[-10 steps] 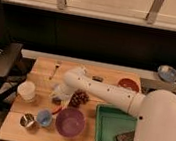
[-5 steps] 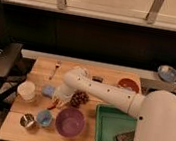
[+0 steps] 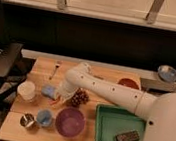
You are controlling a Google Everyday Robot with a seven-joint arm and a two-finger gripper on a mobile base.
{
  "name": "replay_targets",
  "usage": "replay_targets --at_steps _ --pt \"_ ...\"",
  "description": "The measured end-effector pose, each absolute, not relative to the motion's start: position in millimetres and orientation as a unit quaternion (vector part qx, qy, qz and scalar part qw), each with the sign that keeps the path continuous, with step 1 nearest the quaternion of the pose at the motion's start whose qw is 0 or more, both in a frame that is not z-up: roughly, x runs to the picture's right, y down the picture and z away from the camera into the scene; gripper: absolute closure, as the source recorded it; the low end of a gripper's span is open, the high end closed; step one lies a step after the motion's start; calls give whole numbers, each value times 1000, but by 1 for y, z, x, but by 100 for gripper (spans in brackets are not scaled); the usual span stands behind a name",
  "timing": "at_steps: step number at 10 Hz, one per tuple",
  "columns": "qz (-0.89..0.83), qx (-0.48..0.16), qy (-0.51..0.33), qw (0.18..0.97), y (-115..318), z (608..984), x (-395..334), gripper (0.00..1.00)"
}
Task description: Place pepper in plastic cup
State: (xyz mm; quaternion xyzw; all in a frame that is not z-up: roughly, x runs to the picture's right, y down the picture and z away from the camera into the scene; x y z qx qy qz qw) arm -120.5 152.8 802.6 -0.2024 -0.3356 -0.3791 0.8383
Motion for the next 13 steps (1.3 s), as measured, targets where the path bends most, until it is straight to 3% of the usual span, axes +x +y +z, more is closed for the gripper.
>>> replay_targets --at_steps 2,5,13 --pt "-349 -181 -334 857 119 771 -103 100" --pt "-333 -161 -349 861 106 745 -101 100" --pt "-340 -175 -471 795 175 691 -196 100"
